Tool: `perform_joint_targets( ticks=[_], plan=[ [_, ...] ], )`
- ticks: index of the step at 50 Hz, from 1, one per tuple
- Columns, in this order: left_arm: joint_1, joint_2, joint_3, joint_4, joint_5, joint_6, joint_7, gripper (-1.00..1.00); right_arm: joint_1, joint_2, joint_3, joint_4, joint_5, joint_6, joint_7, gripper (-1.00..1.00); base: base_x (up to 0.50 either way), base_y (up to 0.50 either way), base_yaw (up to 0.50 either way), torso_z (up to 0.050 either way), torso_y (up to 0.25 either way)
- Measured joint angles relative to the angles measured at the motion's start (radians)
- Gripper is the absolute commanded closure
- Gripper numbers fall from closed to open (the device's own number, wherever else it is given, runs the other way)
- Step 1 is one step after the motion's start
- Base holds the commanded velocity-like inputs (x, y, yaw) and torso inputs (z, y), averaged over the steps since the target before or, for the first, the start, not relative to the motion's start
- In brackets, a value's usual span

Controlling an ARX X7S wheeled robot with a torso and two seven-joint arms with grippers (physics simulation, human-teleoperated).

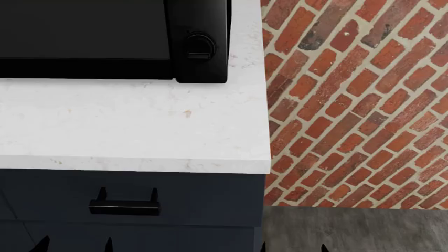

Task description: Turn on the toaster oven by setting the timer.

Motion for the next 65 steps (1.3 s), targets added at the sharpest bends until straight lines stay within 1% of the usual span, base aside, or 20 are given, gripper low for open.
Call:
perform_joint_targets(
  ticks=[16, 26, 56, 60, 65],
  plan=[
    [-0.003, -0.029, 0.034, -0.002, -0.056, 0.002, -0.029, -1.00, 0.008, 0.029, -0.045, 0.029, 0.030, -0.011, 0.046, -1.00, 0.00, 0.00, 0.00, 0.000, 0.000],
    [-0.001, -0.046, 0.045, 0.026, -0.101, -0.007, -0.058, -1.00, 0.015, 0.045, -0.076, 0.044, 0.050, -0.015, 0.068, -1.00, 0.00, 0.00, 0.00, 0.050, 0.000],
    [-0.002, -0.096, 0.093, 0.071, -0.148, 0.003, -0.097, -1.00, 0.037, 0.085, -0.130, 0.047, 0.090, -0.001, 0.119, -1.00, 0.00, 0.00, 0.00, 0.050, 0.000],
    [-0.006, -0.106, 0.098, 0.097, -0.157, -0.028, -0.103, -1.00, 0.043, 0.095, -0.134, 0.014, 0.095, 0.035, 0.127, -1.00, 0.00, 0.00, 0.00, 0.019, 0.000],
    [-0.031, -0.130, 0.097, 0.171, -0.182, -0.117, -0.108, -1.00, 0.065, 0.122, -0.129, -0.070, 0.102, 0.121, 0.136, -1.00, 0.00, 0.00, 0.00, 0.000, 0.000]
  ],
)
